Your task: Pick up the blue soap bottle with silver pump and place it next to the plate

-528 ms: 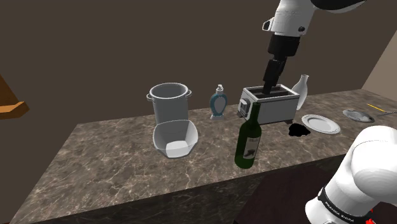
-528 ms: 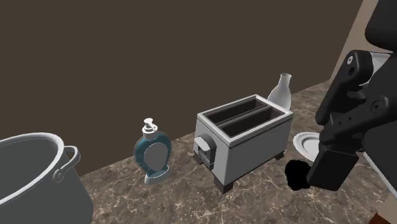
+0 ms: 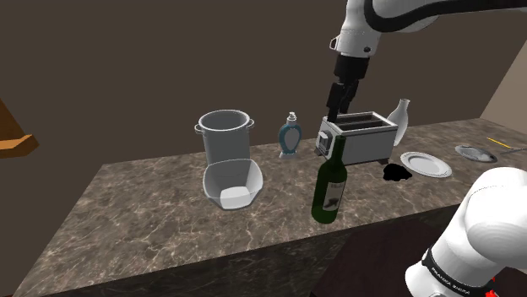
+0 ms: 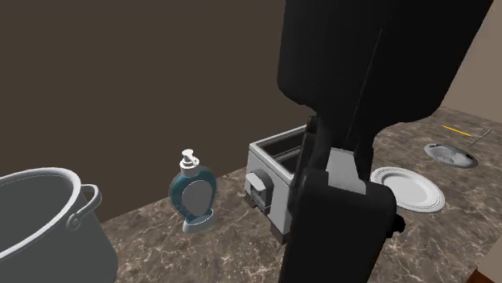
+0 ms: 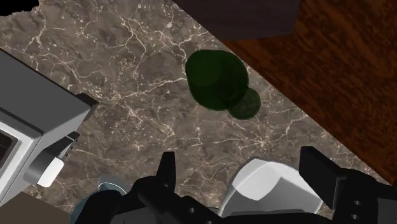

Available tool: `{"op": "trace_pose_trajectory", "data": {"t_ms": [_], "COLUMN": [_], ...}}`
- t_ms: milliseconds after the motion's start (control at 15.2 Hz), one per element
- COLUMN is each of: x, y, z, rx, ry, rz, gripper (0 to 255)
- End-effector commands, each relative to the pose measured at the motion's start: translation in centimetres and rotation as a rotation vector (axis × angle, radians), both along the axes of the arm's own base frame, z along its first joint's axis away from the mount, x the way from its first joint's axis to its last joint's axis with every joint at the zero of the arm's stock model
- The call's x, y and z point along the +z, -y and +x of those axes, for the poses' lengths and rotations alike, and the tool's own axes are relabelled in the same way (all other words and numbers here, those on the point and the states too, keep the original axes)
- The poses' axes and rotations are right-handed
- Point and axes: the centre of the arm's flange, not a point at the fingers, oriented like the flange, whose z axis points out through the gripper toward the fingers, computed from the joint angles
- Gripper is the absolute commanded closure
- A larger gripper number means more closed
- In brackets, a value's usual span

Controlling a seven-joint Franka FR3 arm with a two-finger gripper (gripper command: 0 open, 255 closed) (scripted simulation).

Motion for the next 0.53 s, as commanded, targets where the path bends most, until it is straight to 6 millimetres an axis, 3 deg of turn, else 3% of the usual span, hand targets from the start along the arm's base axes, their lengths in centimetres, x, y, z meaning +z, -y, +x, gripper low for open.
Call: {"op": "trace_pose_trajectory", "data": {"t_ms": [0,462], "x": [-0.8,-3.9], "y": [1.1,5.4], "z": [2.2,9.6], "rx": [-0.014,-0.063], "ry": [0.003,0.009], "rz": [0.000,-0.001], "gripper": [0,0]}}
